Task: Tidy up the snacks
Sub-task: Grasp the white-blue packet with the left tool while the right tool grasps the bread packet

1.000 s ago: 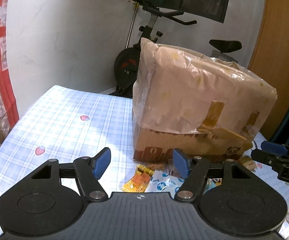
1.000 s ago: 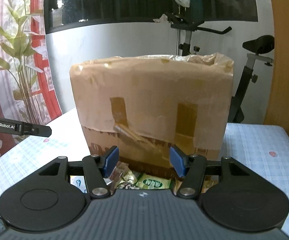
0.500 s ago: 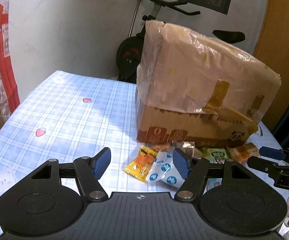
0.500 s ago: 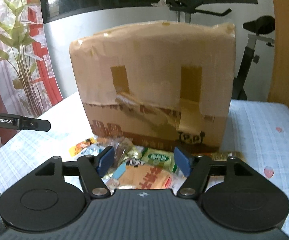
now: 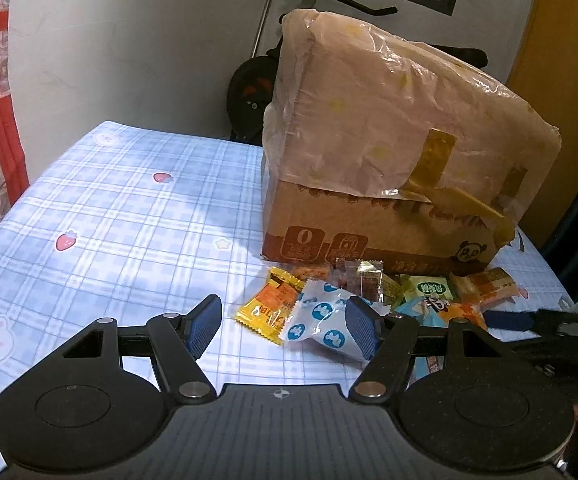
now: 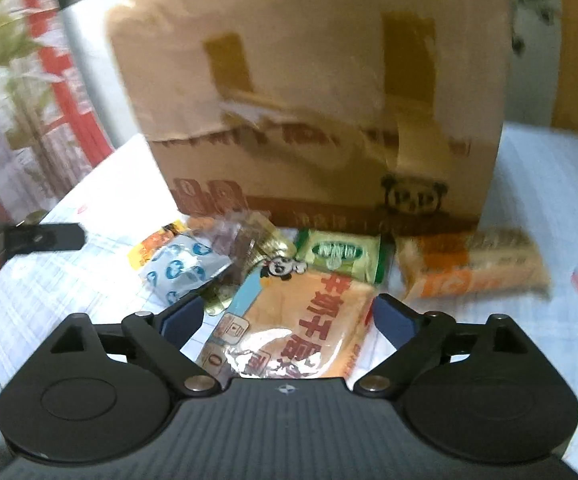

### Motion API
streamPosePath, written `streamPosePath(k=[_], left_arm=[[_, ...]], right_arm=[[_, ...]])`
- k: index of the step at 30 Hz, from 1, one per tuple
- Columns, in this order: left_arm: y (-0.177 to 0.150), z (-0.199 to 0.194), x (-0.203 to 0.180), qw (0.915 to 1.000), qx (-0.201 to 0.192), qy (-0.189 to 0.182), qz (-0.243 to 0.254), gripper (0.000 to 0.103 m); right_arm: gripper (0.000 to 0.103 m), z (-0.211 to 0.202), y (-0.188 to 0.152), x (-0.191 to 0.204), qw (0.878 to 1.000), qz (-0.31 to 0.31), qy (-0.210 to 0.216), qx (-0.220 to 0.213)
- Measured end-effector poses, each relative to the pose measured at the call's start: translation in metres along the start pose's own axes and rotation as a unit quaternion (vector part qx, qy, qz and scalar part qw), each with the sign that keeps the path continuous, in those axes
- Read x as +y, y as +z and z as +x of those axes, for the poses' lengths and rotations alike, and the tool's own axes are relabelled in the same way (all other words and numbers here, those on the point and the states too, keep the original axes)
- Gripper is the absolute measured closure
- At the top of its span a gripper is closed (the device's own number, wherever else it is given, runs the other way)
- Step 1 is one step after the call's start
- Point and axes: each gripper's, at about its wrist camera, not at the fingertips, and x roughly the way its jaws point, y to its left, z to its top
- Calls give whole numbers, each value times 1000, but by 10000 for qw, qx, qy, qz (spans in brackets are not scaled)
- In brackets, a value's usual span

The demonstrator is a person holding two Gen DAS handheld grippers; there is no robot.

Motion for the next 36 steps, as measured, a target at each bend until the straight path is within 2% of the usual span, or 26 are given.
streamPosePath(k=[4, 7, 8, 10, 15, 20, 22, 31, 36], left_arm=[[0, 4, -4, 10000, 39, -43, 9, 32], [-2, 12, -8, 9999, 133, -75, 77, 32], [-3, 15, -10, 9998, 171, -90, 95, 32], [-4, 21, -13, 9996, 237, -129, 120, 32], [-5, 41, -23, 9986, 366, -280, 245, 32], [-8, 68, -34, 9961, 511, -420, 582, 32], [-9, 77, -37, 9950, 591, -370, 715, 30], [-5, 94, -36, 9954, 544, -227, 751, 20], [-7, 95, -40, 9950, 526, -181, 829, 22]], right_arm=[[8, 17, 3, -4, 9981, 464, -186, 361], [7, 24, -1, 1, 9979, 262, -253, 527], [7, 25, -4, 3, 9984, 120, -236, 502], [16, 23, -9, 5, 9987, -153, -171, 449], [21, 11, -19, 1, 9979, -587, -130, 250], [22, 2, -24, -9, 9982, -567, -114, 155], [22, 2, -24, -9, 9983, -562, -93, 133], [22, 2, -25, -12, 9986, -516, -32, 91], [22, 0, -26, -13, 9990, -448, -9, 86]])
